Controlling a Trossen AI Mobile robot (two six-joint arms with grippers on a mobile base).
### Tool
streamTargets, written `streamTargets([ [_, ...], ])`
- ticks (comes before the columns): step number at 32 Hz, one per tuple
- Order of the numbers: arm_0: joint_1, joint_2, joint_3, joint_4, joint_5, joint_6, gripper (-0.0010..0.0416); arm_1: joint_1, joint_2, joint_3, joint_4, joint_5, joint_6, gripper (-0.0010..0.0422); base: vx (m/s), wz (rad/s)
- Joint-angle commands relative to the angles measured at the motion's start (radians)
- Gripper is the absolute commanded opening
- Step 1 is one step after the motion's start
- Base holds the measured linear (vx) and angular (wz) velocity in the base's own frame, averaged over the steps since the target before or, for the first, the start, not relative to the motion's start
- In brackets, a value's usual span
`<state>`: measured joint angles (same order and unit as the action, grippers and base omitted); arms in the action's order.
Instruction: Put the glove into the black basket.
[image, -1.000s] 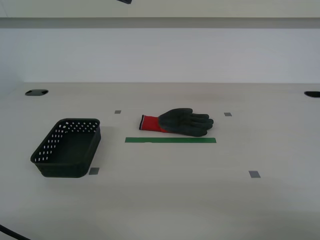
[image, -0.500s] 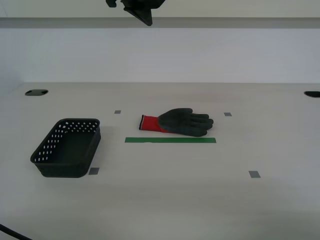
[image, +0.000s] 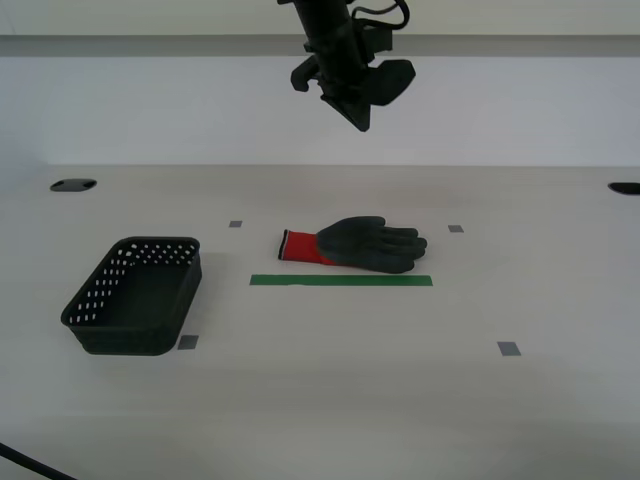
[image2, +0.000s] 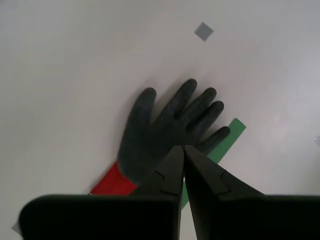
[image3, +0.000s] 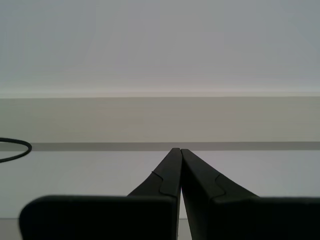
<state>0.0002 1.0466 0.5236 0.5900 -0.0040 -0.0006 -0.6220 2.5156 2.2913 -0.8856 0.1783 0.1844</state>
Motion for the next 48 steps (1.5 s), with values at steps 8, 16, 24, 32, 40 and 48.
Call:
streamTargets([
  [8,0.0,0.0,0.001,-0.004,0.0,0.0,0.0001,-0.04,0.187,-0.003,0.119,-0.003,-0.132,0.0,0.0,0.0],
  [16,0.0,0.0,0.001,-0.018,0.0,0.0,0.0001,-0.061,0.263,0.0,0.216,-0.047,-0.233,0.0,0.0,0.0],
  [24,0.0,0.0,0.001,-0.027,0.0,0.0,0.0,-0.104,0.263,-0.035,0.29,-0.095,-0.371,0.0,0.0,0.0],
  [32,0.0,0.0,0.001,-0.029,0.0,0.0,0.0001,-0.113,0.263,-0.15,0.302,-0.116,-0.367,0.0,0.0,0.0],
  [40,0.0,0.0,0.001,-0.04,0.0,0.0,0.0001,-0.115,0.263,-0.165,0.359,-0.072,-0.307,0.0001,0.0,0.0],
  [48,0.0,0.0,0.001,-0.041,0.0,0.0,0.0001,-0.118,0.263,-0.165,0.36,-0.056,-0.36,0.014,0.0,0.0],
])
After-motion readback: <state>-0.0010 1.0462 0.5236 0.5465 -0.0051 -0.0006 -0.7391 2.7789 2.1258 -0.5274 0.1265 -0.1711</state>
